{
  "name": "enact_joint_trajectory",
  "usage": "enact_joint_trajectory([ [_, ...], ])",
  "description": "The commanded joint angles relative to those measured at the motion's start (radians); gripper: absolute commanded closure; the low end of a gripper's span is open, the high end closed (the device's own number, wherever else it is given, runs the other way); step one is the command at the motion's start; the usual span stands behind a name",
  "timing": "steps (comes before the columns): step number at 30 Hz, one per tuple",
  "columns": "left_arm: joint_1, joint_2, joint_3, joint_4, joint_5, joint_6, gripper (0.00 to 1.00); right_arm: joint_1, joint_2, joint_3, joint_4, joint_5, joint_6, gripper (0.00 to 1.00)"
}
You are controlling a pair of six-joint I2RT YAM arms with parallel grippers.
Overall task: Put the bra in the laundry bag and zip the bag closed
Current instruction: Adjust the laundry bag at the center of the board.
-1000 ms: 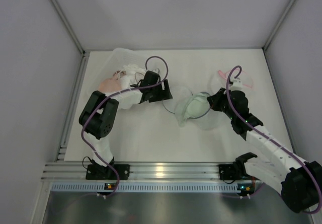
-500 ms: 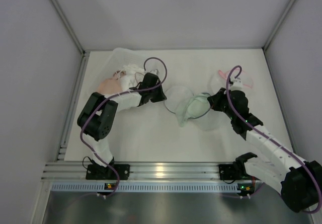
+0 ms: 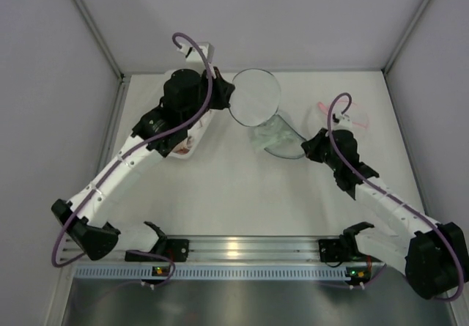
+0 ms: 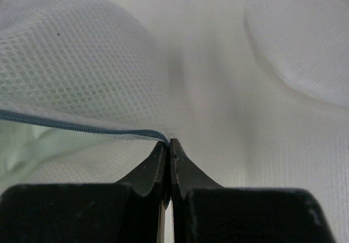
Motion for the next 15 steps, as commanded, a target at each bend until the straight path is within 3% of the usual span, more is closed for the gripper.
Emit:
enact_joint_trajectory([
  [1, -0.056, -0.009, 0.038, -0.136, -0.147, 0.071, 1.00, -0.006, 0.047, 0.068, 0.043, 0.015, 0.042, 1.00],
  [9, -0.064, 0.149, 0.160, -0.307, -0.215, 0.086, 1.00, 0.038, 0.208, 0.309, -0.071, -0.115, 0.090, 1.00],
  [11, -0.065, 0.129, 0.146, -0.312, -0.179, 0.071, 1.00, 0.046, 0.234, 0.367, -0.168, -0.121, 0.043, 1.00],
  [13, -0.051, 0.115, 0.110, -0.344, -0.230, 0.054, 1.00, 0.098, 0.259, 0.409, -0.320, -0.074, -0.003, 1.00],
  [15, 0.016, 0.097, 0.099, -0.378, -0.132, 0.001, 1.00, 0.135, 0.236, 0.426, -0.420, -0.067, -0.017, 1.00],
])
